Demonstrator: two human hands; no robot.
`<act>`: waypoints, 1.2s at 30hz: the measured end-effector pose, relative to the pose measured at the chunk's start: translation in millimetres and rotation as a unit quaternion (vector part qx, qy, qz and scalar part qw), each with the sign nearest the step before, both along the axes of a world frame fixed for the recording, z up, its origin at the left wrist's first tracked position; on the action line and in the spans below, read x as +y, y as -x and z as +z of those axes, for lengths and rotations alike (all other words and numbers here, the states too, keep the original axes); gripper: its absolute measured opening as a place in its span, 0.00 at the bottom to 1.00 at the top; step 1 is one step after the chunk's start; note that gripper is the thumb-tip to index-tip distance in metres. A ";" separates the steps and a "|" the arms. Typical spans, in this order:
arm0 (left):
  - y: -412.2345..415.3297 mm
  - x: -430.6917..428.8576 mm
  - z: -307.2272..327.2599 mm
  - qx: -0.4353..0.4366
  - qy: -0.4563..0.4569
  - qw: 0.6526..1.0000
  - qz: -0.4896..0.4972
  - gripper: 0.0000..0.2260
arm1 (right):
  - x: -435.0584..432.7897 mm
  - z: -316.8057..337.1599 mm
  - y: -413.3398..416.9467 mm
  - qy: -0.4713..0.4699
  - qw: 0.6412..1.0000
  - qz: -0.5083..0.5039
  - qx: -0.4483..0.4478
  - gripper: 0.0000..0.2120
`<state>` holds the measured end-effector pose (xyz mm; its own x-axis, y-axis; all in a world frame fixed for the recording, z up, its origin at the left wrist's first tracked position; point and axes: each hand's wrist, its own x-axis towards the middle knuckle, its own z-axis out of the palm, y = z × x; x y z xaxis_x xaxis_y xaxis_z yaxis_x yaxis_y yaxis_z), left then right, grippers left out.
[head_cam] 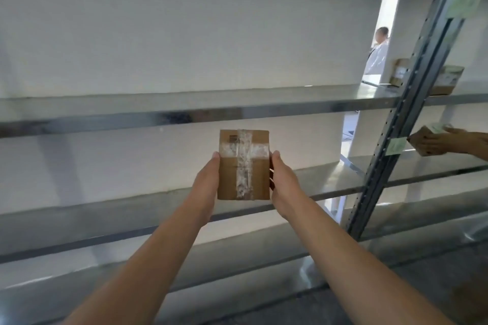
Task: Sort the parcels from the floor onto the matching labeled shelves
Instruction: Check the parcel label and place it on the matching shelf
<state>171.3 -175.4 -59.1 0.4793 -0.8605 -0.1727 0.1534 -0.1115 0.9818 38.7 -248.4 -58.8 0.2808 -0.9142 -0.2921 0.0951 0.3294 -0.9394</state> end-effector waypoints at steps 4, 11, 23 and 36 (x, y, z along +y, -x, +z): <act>-14.0 16.6 23.3 -0.085 0.088 0.992 -0.022 0.19 | 1.9 24.8 -19.0 0.086 0.995 0.004 -0.046 0.13; -13.3 22.6 63.1 -0.108 0.162 0.981 0.014 0.18 | 4.2 69.9 -33.2 0.132 0.982 0.034 -0.131 0.13; -33.7 37.0 123.4 -0.176 0.257 0.949 0.042 0.20 | 0.0 127.4 -56.0 0.197 0.953 0.173 -0.150 0.24; -61.3 37.5 147.6 -0.181 0.376 0.897 0.144 0.23 | 1.4 156.0 -74.3 0.231 0.955 0.110 -0.150 0.23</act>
<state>232.5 -137.9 88.5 0.6076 -0.5001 0.6171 -0.2750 0.5965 0.7541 113.0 -247.0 97.1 0.4882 -0.8356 0.2519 0.3594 -0.0705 -0.9305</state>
